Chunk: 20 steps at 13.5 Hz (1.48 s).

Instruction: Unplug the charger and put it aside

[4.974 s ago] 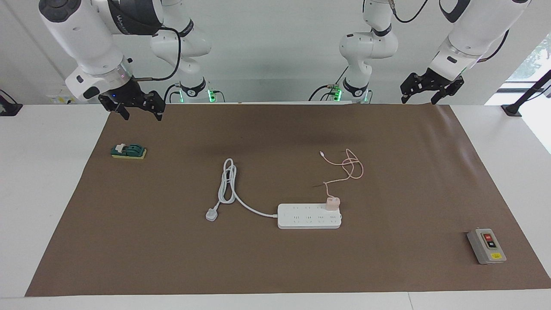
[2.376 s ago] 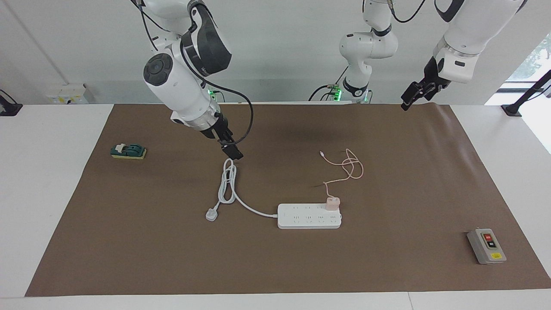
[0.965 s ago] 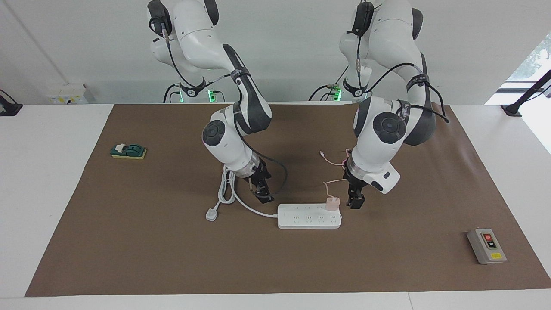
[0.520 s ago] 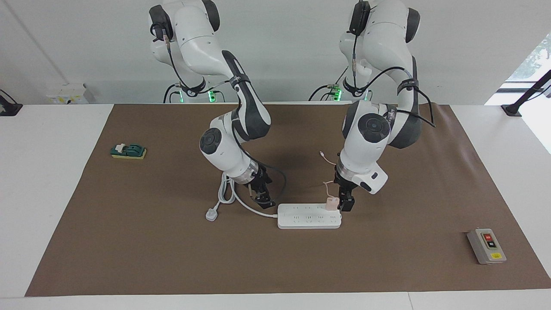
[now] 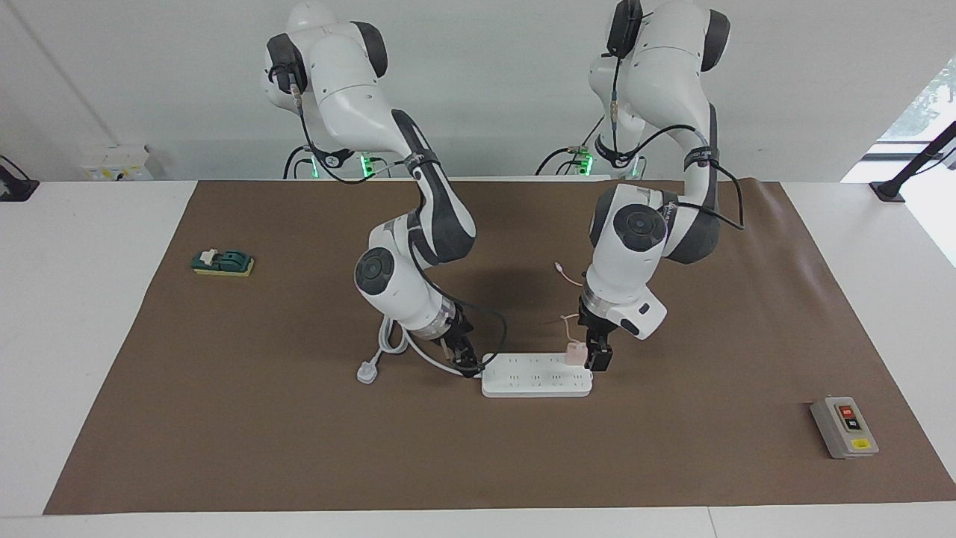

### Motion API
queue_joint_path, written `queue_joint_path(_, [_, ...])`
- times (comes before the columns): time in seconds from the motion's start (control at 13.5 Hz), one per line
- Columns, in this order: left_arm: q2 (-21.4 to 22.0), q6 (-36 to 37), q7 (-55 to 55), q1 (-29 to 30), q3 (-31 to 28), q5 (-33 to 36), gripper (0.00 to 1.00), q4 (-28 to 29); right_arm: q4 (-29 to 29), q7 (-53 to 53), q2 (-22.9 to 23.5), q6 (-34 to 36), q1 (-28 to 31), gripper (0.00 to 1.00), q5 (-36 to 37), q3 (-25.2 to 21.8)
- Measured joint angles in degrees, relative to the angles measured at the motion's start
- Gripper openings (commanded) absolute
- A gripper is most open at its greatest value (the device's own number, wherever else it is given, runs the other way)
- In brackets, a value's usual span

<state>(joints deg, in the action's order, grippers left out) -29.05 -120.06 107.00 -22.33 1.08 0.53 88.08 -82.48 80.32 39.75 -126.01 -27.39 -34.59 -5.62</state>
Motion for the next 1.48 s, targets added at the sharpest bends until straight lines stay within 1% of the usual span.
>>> queue_joint_path(0.37, [0.6,-1.0,0.1,-1.0,0.0,1.2,1.0,2.4,3.9,0.0,1.7,0.0,0.0,1.0,-0.3,0.0])
queue_joint_path(0.52, [0.4,-1.0,0.2,-1.8,0.0,1.6,1.0,3.0,4.5,0.2,2.2,-0.7,0.0,1.0,-1.0,0.1])
queue_joint_path(0.74, [0.2,-0.9,0.4,-2.1,0.0,1.6,1.0,3.2,4.5,1.3,3.9,-3.3,-0.3,1.0,-3.7,0.1])
queue_joint_path(1.19, [0.1,-1.0,0.4,-2.1,-0.2,1.7,1.0,3.2,5.2,4.7,4.7,-3.9,-0.7,1.0,-4.4,0.2])
queue_joint_path(1.34, [-0.4,-1.0,0.4,-2.1,-0.2,1.7,1.0,3.0,6.2,5.4,5.5,-3.9,-0.7,1.0,-4.6,0.2])
queue_joint_path(1.48, [-0.7,-1.1,0.4,-2.1,-0.3,1.7,0.99,2.9,8.4,6.6,6.8,-3.8,-0.6,1.0,-4.6,0.1])
